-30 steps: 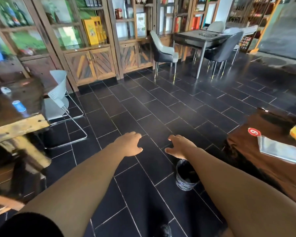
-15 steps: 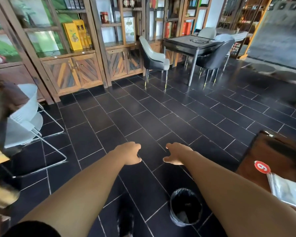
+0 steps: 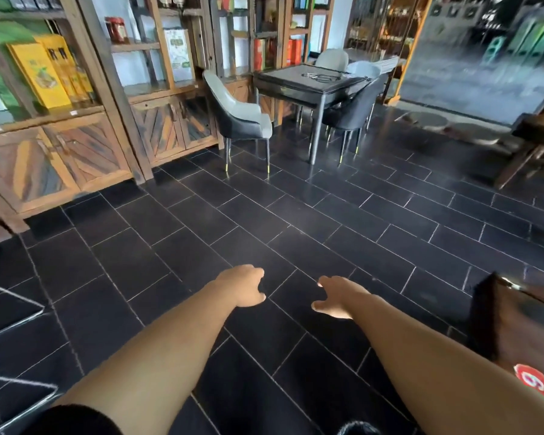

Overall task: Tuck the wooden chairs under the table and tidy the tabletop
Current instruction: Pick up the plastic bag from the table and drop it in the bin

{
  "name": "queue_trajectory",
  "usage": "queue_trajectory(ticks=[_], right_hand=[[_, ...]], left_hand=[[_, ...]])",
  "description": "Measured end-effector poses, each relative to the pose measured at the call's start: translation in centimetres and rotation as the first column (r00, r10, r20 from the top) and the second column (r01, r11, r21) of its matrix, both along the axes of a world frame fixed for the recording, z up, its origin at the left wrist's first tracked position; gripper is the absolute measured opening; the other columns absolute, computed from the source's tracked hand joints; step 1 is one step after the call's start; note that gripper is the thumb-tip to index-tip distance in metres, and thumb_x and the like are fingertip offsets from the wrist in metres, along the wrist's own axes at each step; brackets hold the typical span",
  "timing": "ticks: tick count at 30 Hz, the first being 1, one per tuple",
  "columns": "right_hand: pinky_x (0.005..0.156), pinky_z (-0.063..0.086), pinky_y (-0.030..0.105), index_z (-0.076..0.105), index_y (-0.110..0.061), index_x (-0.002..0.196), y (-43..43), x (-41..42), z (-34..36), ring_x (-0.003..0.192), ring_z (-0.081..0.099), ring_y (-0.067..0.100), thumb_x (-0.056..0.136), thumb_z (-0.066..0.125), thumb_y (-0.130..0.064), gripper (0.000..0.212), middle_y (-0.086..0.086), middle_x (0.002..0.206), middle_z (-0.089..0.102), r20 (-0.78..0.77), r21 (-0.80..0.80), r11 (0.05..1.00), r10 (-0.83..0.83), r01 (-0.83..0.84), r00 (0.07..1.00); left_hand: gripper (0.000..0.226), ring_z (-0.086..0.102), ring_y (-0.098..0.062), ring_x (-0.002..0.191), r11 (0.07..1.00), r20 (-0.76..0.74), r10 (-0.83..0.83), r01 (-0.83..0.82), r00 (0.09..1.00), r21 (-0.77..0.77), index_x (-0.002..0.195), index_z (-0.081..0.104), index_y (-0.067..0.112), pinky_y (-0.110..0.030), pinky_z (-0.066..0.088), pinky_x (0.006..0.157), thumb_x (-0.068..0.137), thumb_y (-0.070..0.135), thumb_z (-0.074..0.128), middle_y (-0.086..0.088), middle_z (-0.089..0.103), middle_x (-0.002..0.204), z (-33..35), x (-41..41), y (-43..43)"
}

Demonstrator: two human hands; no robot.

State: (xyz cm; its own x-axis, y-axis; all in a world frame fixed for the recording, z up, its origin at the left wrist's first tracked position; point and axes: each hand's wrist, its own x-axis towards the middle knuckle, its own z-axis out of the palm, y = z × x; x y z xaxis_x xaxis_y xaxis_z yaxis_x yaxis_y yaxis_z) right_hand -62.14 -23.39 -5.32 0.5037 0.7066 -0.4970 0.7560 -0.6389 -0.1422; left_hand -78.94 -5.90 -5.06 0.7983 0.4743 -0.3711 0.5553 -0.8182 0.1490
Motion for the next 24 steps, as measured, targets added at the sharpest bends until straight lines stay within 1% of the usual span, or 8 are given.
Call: queue_trajectory(ticks=[3,9,11,13,17,21,24], right_hand=[[0.103,0.046,0.046,0.035,-0.023,0.149,2.2,3.6,0.1,0.132,0.049,0.027,0.089,0.057,-0.052,0.071,0.002,0.147,0.046,0.001,-0.009,0.999,-0.037,0.037,0.999],[0.096,0.05,0.046,0.045,-0.019,0.14,4.5,10.8,-0.7,0.121,0.055,0.029,0.088,0.058,-0.05,0.062,0.005,0.137,0.053,-0.01,0.019,0.984,-0.175,0.175,0.984],[0.094,0.051,0.045,0.046,-0.019,0.138,4.8,13.7,-1.1,0.117,0.056,0.029,0.088,0.058,-0.048,0.059,0.004,0.133,0.055,-0.002,0.025,0.978,-0.208,0.208,0.978],[0.093,0.051,0.045,0.047,-0.019,0.138,5.4,16.9,-1.8,0.118,0.056,0.029,0.087,0.058,-0.048,0.059,0.004,0.133,0.055,0.003,0.03,0.973,-0.229,0.229,0.973],[0.093,0.051,0.045,0.047,-0.02,0.138,6.5,24.2,-2.4,0.116,0.057,0.029,0.087,0.058,-0.049,0.059,0.005,0.132,0.054,-0.009,0.049,0.954,-0.295,0.295,0.956],[0.091,0.051,0.041,0.047,-0.019,0.137,6.2,32.0,-2.8,0.117,0.057,0.03,0.088,0.058,-0.048,0.058,0.006,0.132,0.054,-0.027,0.056,0.929,-0.364,0.365,0.931],[0.094,0.05,0.042,0.048,-0.02,0.137,4.9,37.4,-2.9,0.12,0.055,0.031,0.089,0.058,-0.049,0.057,0.007,0.134,0.056,-0.017,0.072,0.911,-0.406,0.406,0.914]], left_hand=[[0.047,0.056,-0.023,0.105,0.998,-0.01,-0.06,0.06,0.998,-0.004,0.128,0.05,0.017,-0.037,0.046,0.082,0.09,0.045,0.057,0.0,0.053,0.119,0.3,4.2,3.1],[0.051,0.055,-0.025,0.113,0.98,-0.013,-0.198,0.197,0.98,-0.007,0.134,0.048,0.018,-0.037,0.046,0.088,0.091,0.044,0.056,-0.001,0.052,0.127,0.3,13.9,6.9],[0.053,0.055,-0.026,0.112,0.971,-0.016,-0.241,0.24,0.971,-0.007,0.137,0.047,0.02,-0.038,0.047,0.088,0.091,0.043,0.056,-0.001,0.052,0.127,-0.1,17.4,7.6],[0.053,0.056,-0.026,0.109,0.963,-0.015,-0.27,0.27,0.963,-0.018,0.138,0.045,0.023,-0.038,0.047,0.085,0.09,0.043,0.056,0.0,0.052,0.126,-0.6,21.2,8.3],[0.052,0.055,-0.026,0.108,0.945,-0.026,-0.327,0.327,0.945,-0.009,0.137,0.045,0.023,-0.039,0.047,0.086,0.091,0.043,0.055,0.001,0.052,0.122,-1.5,29.9,9.2],[0.054,0.053,-0.027,0.115,0.929,-0.029,-0.37,0.369,0.929,-0.034,0.14,0.043,0.023,-0.037,0.043,0.086,0.091,0.043,0.055,0.0,0.051,0.129,-1.6,38.8,9.1],[0.053,0.054,-0.028,0.113,0.906,-0.022,-0.424,0.423,0.905,-0.025,0.139,0.043,0.022,-0.037,0.044,0.084,0.091,0.041,0.055,0.0,0.052,0.129,-1.3,45.3,8.3]])
